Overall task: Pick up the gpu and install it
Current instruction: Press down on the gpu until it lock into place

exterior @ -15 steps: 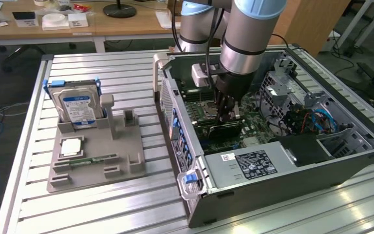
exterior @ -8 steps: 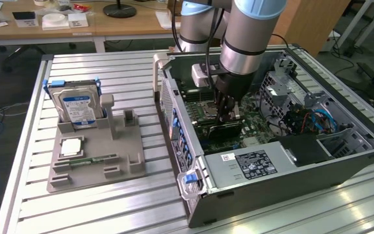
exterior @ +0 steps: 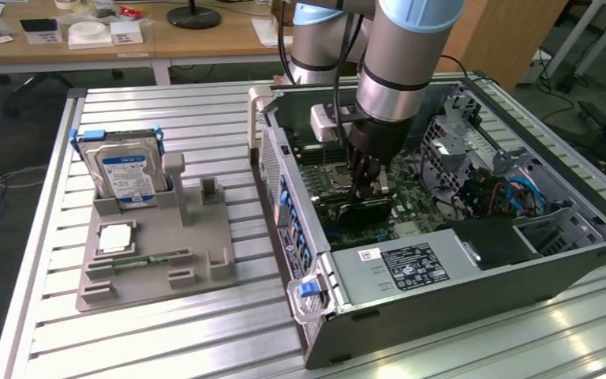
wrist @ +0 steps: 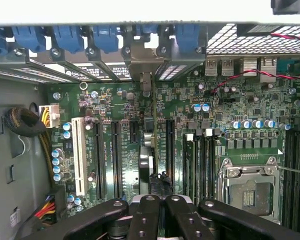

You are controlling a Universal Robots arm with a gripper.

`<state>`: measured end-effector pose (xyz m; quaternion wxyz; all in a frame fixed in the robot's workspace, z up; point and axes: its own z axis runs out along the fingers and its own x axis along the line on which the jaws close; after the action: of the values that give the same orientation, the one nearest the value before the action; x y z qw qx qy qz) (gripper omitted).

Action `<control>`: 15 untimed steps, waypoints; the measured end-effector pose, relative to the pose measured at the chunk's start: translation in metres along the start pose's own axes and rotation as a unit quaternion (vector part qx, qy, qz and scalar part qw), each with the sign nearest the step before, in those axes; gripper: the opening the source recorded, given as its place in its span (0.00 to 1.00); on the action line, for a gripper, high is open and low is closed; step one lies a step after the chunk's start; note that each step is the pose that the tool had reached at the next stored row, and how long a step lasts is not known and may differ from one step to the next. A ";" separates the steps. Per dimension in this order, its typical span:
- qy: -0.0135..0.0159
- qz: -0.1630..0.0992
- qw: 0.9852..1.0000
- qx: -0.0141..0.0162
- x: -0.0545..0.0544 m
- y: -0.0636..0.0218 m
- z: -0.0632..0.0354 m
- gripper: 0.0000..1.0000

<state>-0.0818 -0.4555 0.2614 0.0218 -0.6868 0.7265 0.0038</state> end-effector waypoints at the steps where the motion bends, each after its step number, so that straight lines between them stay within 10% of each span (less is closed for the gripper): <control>1: 0.000 0.000 1.000 0.000 0.000 0.0000 0.0000 0.11; 15: 0.000 0.000 1.000 0.000 0.000 0.0000 0.0005 0.11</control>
<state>-0.0818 -0.4555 0.2609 0.0218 -0.6868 0.7265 0.0037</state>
